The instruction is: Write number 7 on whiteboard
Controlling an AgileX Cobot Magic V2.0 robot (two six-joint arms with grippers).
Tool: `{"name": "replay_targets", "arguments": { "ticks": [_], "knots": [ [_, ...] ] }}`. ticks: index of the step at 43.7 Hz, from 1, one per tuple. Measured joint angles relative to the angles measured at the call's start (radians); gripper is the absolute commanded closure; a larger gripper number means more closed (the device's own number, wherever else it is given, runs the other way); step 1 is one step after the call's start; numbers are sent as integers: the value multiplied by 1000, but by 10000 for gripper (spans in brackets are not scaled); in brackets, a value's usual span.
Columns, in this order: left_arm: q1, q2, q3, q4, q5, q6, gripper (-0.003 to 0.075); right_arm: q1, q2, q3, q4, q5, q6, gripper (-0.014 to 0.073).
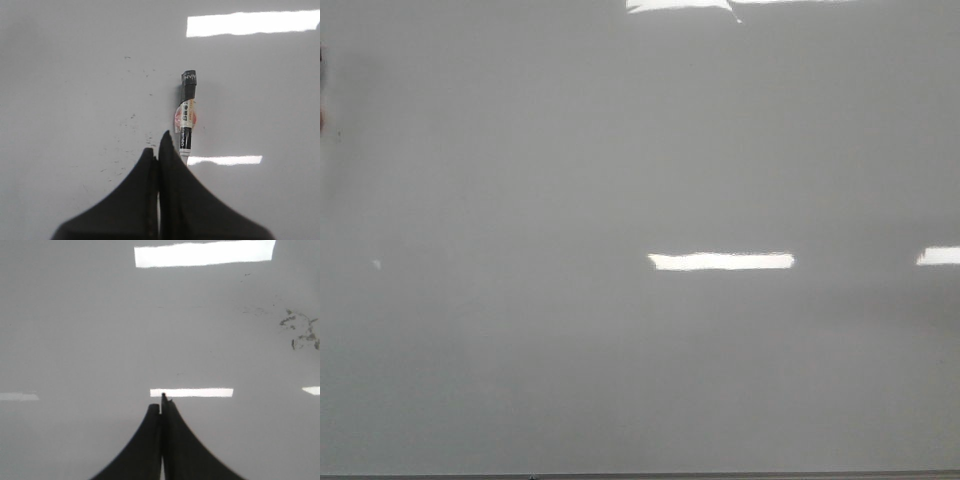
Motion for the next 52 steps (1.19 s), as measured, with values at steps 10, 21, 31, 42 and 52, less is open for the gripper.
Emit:
{"name": "replay_targets", "arguments": {
  "ticks": [10, 21, 31, 42, 52],
  "knots": [
    [0, 0, 0, 0, 0, 0, 741, 0, 0, 0, 0, 0, 0, 662],
    [0, 0, 0, 0, 0, 0, 741, 0, 0, 0, 0, 0, 0, 662],
    [0, 0, 0, 0, 0, 0, 741, 0, 0, 0, 0, 0, 0, 662],
    [0, 0, 0, 0, -15, 0, 741, 0, 0, 0, 0, -1, 0, 662],
    [0, 0, -57, -8, -16, 0, 741, 0, 0, -37, 0, 60, 0, 662]
  ]
}}
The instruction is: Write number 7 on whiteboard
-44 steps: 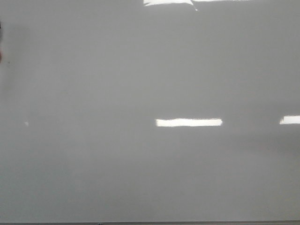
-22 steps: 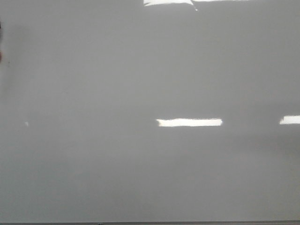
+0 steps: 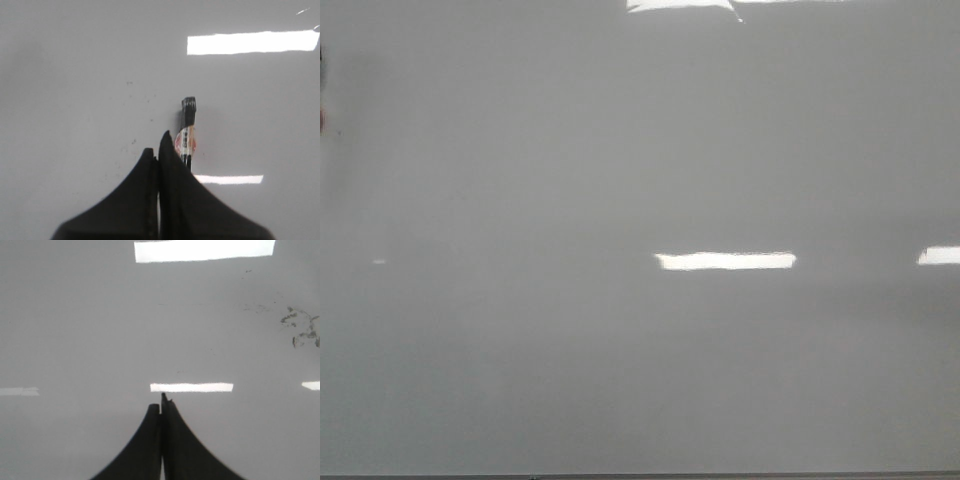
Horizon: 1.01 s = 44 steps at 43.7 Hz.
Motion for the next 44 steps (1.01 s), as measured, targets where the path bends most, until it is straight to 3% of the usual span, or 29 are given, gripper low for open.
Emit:
{"name": "replay_targets", "arguments": {
  "ticks": [12, 25, 33, 44],
  "knots": [
    [0, 10, -276, -2, 188, 0, 741, 0, 78, -270, 0, 222, 0, 662],
    [0, 211, -547, -2, 431, 0, 741, 0, 332, -554, 0, 468, 0, 662],
    [0, 332, -594, -2, 526, 0, 741, 0, 472, -614, 0, 540, 0, 662],
    [0, 440, -578, -2, 538, 0, 741, 0, 602, -614, 0, 560, 0, 662]
  ]
}}
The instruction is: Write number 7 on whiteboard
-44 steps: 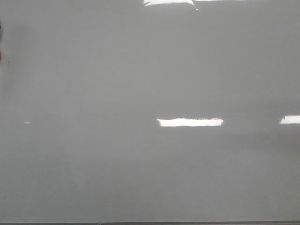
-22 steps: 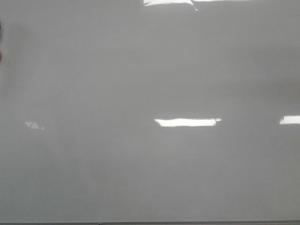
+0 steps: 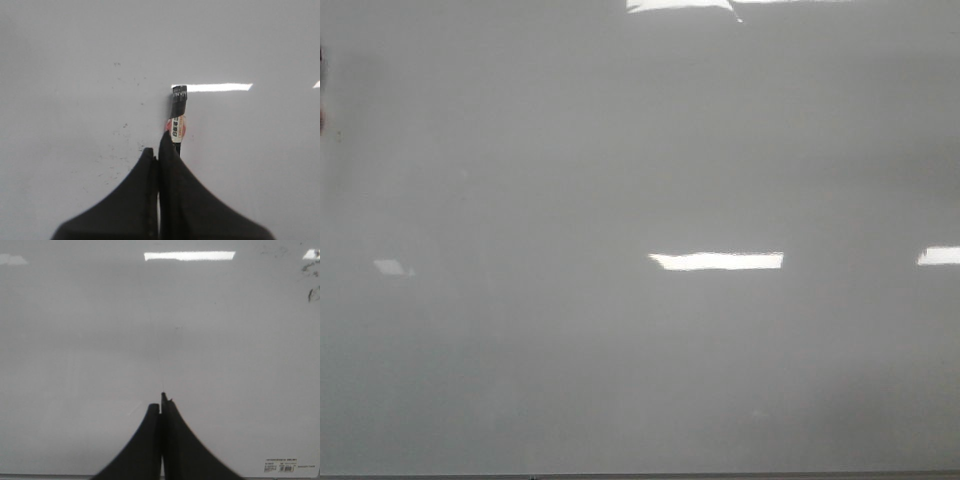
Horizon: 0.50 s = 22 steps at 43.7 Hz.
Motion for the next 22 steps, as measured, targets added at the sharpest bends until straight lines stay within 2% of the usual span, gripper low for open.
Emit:
{"name": "replay_targets", "arguments": {
  "ticks": [6, 15, 18, 20, 22],
  "knots": [
    [0, 41, 4, 0, 0, 0, 741, 22, 46, 0, 0, 14, 0, 661],
    [-17, 80, 6, -14, 21, 0, 740, 117, 59, 0, 0, 36, -25, 652],
    [-36, 93, 6, -18, 32, 0, 720, 127, 59, 0, 0, 38, -27, 607],
    [-46, 103, 6, -19, 36, 0, 671, 129, 59, 0, 0, 40, -27, 550],
    [-52, 114, 6, -20, 41, 0, 617, 129, 59, 0, -1, 40, -27, 455]
  ]
}}
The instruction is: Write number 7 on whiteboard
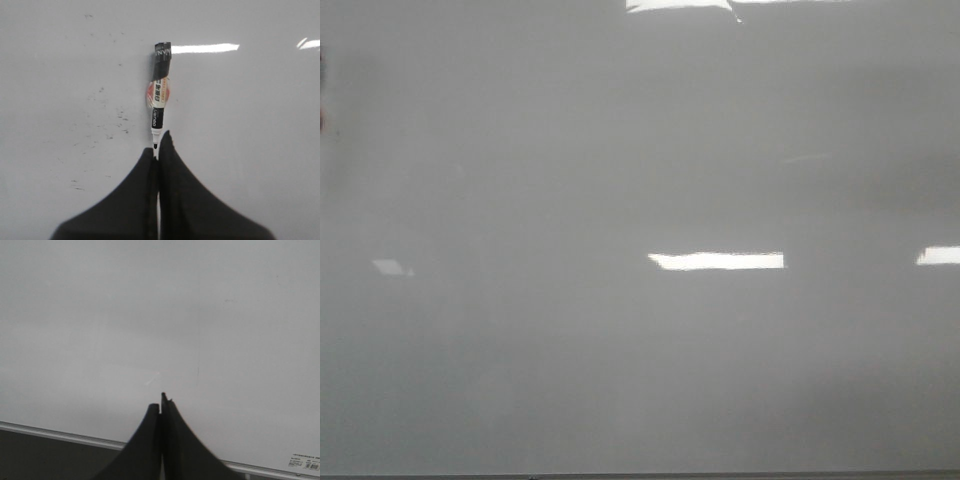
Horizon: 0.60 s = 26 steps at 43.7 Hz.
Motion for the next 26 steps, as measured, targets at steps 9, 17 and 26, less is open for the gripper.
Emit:
{"name": "replay_targets", "arguments": {
  "ticks": [9, 17, 26],
  "knots": [
    [-8, 85, -2, 0, 5, 0, 259, 0, 0, 0, 0, 2, 0, 74],
    [-8, 201, -49, 0, 7, 5, 227, 0, 0, 0, 0, 2, -2, 53],
    [-57, 355, -111, 10, 5, 42, 227, 0, 0, 0, 0, 2, -3, 53]
  ]
}}
